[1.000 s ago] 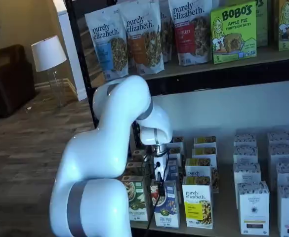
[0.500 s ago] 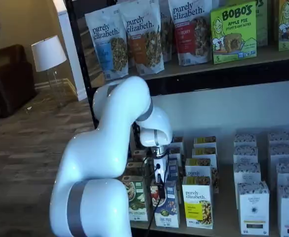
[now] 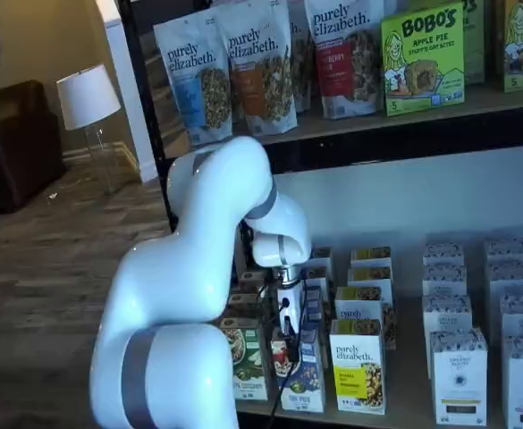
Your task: Pick up the blue and white box that is on the bottom shelf, the second box from the left
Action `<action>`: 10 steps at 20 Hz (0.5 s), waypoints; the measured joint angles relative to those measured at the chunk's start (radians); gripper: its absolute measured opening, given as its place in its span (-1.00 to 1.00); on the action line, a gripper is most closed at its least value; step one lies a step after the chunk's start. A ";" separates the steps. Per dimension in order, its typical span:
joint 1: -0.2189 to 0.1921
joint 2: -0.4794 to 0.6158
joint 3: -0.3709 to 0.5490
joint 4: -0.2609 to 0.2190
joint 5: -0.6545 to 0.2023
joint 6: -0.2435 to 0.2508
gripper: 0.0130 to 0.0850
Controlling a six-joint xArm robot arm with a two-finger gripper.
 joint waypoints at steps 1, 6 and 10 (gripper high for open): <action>0.000 -0.002 0.004 -0.002 -0.004 0.001 0.56; -0.001 -0.016 0.034 -0.012 -0.027 0.008 0.56; -0.001 -0.024 0.051 -0.002 -0.040 0.001 0.56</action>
